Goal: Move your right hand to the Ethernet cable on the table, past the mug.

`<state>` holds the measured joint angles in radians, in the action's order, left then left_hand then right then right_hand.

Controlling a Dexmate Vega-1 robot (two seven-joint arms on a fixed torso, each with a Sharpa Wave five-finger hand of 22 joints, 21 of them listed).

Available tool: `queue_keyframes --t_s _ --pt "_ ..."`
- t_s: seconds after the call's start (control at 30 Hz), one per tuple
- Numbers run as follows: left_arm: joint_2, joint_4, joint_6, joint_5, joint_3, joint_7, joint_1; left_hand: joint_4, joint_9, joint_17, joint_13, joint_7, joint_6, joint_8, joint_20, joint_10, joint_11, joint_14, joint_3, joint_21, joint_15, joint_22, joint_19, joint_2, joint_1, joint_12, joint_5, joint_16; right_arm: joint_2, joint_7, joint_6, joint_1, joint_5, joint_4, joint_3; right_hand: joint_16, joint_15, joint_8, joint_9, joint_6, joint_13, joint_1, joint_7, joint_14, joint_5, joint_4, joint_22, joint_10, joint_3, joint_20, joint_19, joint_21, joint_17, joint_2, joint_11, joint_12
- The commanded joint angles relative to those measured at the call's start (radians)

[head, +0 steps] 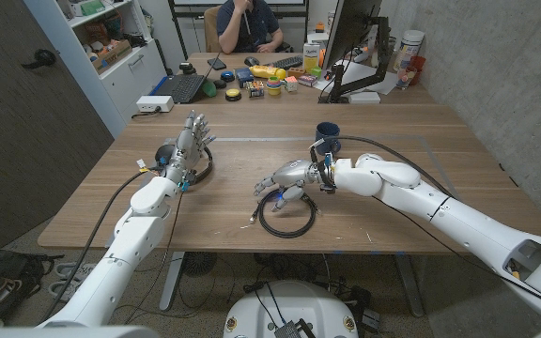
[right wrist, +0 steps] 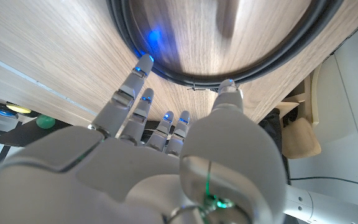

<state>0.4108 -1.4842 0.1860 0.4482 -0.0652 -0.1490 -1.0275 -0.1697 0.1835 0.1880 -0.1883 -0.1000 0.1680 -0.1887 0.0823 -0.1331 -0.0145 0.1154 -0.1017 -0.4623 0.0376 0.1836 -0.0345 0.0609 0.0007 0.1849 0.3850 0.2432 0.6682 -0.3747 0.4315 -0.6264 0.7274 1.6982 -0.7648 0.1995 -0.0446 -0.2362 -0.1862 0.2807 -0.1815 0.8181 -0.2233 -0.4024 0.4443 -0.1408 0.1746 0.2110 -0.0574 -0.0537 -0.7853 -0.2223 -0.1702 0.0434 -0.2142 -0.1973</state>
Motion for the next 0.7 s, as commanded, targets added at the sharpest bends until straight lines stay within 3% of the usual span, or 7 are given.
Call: queue_keyframes --t_s 0.03,0.7 --pt "-0.001 0.024 0.000 0.005 -0.003 -0.013 0.016 -0.005 0.003 0.003 -0.003 -0.002 0.006 -0.004 0.001 -0.006 0.000 -0.002 0.007 0.004 -0.003 0.004 0.008 0.049 0.005 0.005 0.007 -0.001 0.000 0.016 -0.001 -0.003 -0.007 0.000 0.007 -0.001 -0.069 0.005 -0.002 0.006 -0.003 0.013 -0.001 -0.001 0.009 0.000 0.002 0.006 -0.003 0.003 -0.011 -0.001 -0.003 0.005 -0.003 0.000" --pt "-0.009 0.075 0.003 0.004 -0.026 -0.022 0.065 -0.005 0.003 0.003 -0.003 -0.001 0.006 -0.003 0.000 -0.007 0.001 -0.001 0.013 0.010 -0.003 0.004 0.011 0.051 0.005 0.004 0.008 -0.002 -0.006 0.023 0.013 0.020 -0.024 -0.038 0.004 -0.003 -0.069 0.011 -0.002 0.003 -0.003 0.019 -0.001 0.000 0.013 0.005 0.002 -0.005 -0.003 0.001 -0.016 0.002 -0.005 0.013 -0.003 0.005"
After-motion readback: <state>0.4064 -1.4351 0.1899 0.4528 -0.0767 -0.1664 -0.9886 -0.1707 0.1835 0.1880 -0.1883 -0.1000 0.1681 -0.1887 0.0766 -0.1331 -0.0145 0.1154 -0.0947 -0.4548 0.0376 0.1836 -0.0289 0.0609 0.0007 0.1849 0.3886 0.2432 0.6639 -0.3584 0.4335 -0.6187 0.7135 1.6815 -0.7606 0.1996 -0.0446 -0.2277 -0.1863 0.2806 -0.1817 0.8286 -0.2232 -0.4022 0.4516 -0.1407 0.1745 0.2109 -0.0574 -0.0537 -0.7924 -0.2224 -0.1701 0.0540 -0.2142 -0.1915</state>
